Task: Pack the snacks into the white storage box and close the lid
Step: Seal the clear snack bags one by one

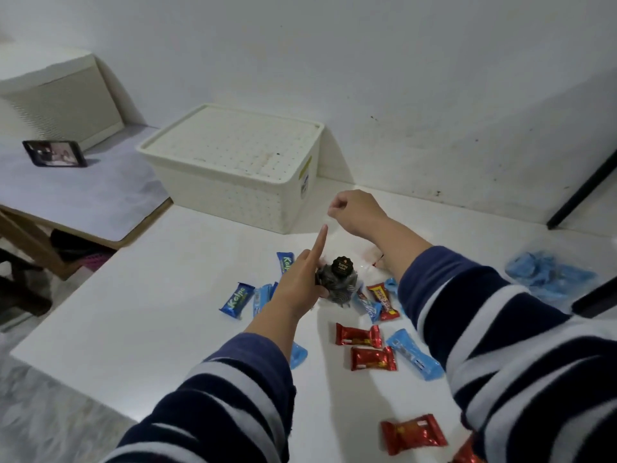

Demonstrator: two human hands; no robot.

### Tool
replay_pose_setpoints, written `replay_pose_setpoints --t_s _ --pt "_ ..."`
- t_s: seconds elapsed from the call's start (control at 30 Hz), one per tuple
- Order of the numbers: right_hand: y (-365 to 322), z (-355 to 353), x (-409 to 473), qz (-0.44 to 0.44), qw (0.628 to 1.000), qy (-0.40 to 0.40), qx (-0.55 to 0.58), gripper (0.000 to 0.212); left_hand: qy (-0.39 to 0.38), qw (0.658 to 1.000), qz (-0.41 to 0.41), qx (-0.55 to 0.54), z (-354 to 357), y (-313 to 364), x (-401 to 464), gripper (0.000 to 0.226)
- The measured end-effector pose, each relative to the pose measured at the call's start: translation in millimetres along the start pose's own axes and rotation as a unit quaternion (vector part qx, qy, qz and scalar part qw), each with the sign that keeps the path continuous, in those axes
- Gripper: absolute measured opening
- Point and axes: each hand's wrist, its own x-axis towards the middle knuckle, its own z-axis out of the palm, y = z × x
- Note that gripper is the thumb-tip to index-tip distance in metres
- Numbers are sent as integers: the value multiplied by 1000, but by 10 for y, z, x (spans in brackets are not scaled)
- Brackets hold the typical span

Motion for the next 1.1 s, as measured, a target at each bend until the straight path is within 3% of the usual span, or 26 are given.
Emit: replay_pose_setpoints --t_s 0.2,0.3,0.6,0.7,0.83,0.97,1.1 --pt "43 -31 233 25 999 -9 -42 20 -38 998 18 -38 -99 -295 368 124" --pt "191 -224 222 80 994 -20 -65 25 -54 996 29 -59 -135 -361 563 122" --pt "449 -326 363 141 984 99 44 14 -76 993 63 -57 -25 -218 1167 123" --pt "451 -288 439 156 977 78 123 14 -68 996 40 -44 -32 -136 1330 103" --pt "466 -151 495 120 980 104 118 16 56 996 56 -29 -137 107 1474 36" --pt "452 -90 494 97 981 116 122 13 27 980 -35 -196 -207 358 1608 44" --pt "450 -70 443 95 978 113 150 14 30 960 -50 -272 -179 368 1658 29"
